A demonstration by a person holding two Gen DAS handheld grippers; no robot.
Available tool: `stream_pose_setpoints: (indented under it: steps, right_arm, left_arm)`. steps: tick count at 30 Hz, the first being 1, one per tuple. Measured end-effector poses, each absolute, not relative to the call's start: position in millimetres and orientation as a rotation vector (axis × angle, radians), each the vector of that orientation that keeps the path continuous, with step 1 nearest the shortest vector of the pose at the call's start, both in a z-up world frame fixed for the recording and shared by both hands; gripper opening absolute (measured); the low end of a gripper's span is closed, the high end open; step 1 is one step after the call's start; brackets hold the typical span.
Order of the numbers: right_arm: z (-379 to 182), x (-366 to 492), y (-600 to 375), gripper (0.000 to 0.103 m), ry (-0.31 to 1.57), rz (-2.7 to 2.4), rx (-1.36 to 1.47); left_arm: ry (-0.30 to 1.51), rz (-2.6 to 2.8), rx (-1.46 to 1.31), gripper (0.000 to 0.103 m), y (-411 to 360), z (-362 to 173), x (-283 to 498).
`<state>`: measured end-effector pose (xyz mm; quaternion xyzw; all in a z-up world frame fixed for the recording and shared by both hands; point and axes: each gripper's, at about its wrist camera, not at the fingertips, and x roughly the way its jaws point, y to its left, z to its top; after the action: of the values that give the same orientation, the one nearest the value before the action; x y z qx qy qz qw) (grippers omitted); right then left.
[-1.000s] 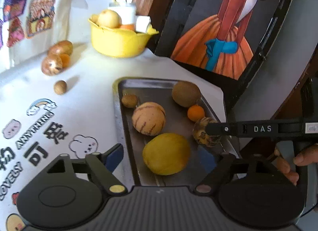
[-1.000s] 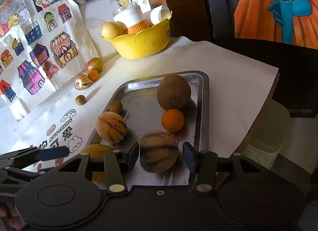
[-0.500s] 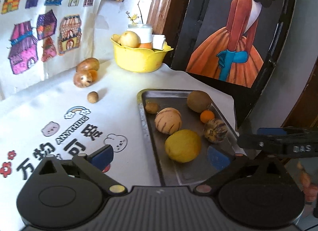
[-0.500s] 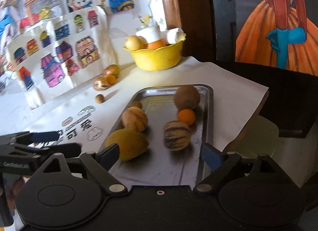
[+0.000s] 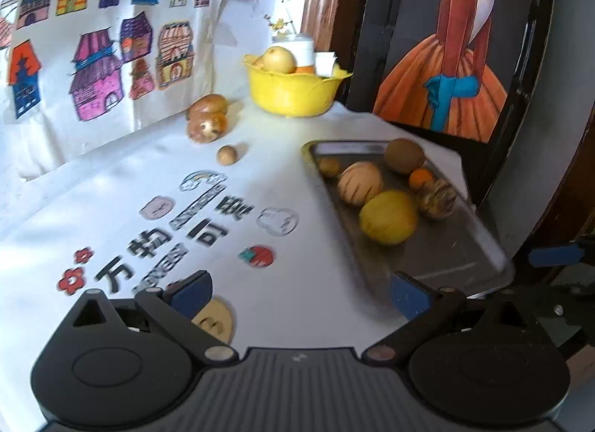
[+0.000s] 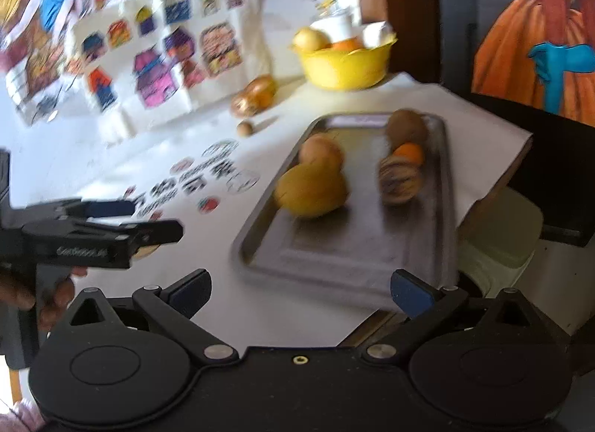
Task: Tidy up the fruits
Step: 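Withdraw both tools from the tray toward the remaining fruits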
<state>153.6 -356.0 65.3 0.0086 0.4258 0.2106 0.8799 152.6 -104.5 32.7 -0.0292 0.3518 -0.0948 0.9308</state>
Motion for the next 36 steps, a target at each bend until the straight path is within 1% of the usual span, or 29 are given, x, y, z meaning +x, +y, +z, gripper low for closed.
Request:
stream_pose_setpoints:
  steps: [18,26,36]
  right_arm:
    - [52.8,143.5,-251.4,0.102,1.093,0.617,-0.114]
    - [64.4,152.9,-214.5,0.102,1.075,0.687,-0.193]
    - [92.9,174.9,-188.0,0.102,1.023,0.719,-0.263]
  left_arm:
    - [0.775,-0.064,-0.054,0.102,-9.6,24.4,135.1]
    - [0.739,-0.010,-0.005,0.102,22.7,38.8,141.2]
    - [0.635,0.041,0.056,0.103,42.9,65.7,154.3]
